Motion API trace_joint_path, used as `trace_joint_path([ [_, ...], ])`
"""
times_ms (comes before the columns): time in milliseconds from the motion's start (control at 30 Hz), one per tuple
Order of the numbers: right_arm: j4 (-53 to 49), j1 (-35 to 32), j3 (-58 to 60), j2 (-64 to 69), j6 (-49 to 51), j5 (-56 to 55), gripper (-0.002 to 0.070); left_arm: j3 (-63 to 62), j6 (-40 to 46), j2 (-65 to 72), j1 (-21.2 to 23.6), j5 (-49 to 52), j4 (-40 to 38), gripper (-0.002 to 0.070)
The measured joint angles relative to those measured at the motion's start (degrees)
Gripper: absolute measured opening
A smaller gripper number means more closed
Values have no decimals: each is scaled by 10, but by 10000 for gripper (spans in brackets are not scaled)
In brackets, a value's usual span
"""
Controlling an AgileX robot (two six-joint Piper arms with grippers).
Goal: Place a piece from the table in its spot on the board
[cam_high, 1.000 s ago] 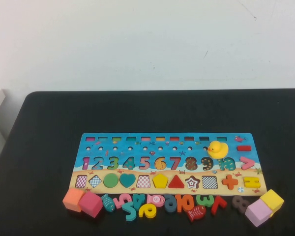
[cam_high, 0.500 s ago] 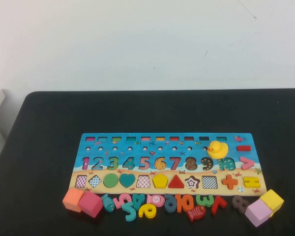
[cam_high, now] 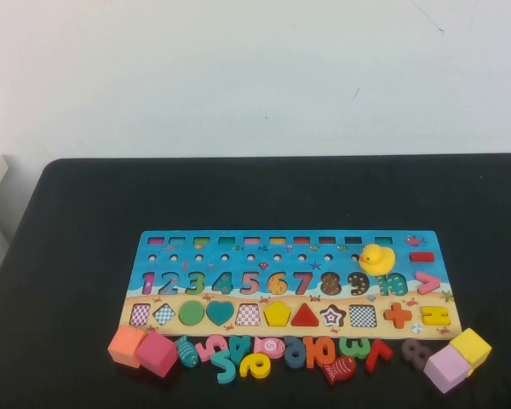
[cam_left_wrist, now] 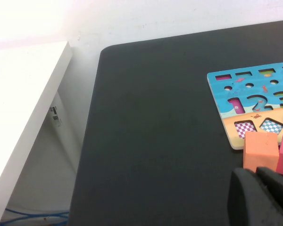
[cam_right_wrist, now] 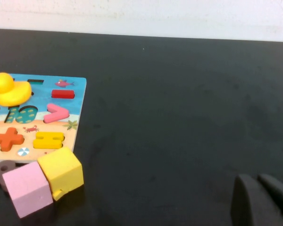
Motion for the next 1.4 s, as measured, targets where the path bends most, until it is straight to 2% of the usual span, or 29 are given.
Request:
trace_joint_path([
  [1400,0,0,0,0,0,0,19,0,1,0,0,1,-21,-3],
])
